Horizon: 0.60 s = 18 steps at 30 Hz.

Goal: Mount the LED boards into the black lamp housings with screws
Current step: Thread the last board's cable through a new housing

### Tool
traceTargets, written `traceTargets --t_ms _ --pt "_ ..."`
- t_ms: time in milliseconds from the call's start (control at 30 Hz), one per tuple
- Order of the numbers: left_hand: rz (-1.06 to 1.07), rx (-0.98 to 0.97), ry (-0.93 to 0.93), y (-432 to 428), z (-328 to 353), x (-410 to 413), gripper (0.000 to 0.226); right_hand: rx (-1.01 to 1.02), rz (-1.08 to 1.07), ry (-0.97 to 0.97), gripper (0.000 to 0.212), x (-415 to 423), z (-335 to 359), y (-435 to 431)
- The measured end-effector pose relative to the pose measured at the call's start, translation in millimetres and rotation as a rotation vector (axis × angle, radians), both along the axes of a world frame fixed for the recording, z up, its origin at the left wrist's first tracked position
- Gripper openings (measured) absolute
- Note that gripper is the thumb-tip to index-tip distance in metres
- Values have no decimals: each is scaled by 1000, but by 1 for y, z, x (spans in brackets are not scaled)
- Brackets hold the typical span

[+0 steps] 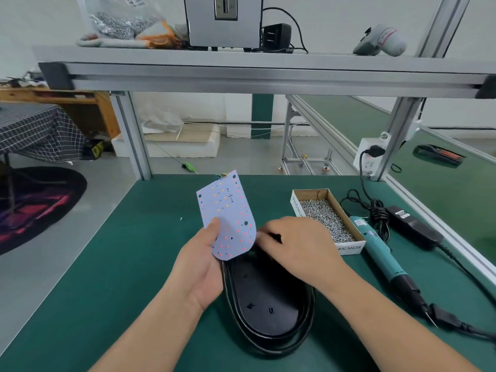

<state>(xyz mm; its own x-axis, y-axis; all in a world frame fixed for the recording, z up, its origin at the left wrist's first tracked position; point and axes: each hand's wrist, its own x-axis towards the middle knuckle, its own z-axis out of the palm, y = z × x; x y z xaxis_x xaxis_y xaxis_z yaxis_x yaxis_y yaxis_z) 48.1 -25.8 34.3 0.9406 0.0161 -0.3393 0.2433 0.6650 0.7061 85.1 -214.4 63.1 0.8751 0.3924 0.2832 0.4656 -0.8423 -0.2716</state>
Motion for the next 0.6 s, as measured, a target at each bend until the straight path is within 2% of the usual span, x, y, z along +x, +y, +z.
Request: traceTargets --t_ms 67,167,400,600 --pt "8 -58 -10 2 0 2 51 15 -10 7 46 2 0 -4" --pt "50 -121 -32 4 -4 4 46 30 -18 41 30 6 -1 -4" --pt "3 -164 -71 -2 -13 7 49 -187 -29 -90 33 12 -4 5" --pt "-20 -252 -126 -2 -17 8 51 -280 73 -169 23 10 1 12"
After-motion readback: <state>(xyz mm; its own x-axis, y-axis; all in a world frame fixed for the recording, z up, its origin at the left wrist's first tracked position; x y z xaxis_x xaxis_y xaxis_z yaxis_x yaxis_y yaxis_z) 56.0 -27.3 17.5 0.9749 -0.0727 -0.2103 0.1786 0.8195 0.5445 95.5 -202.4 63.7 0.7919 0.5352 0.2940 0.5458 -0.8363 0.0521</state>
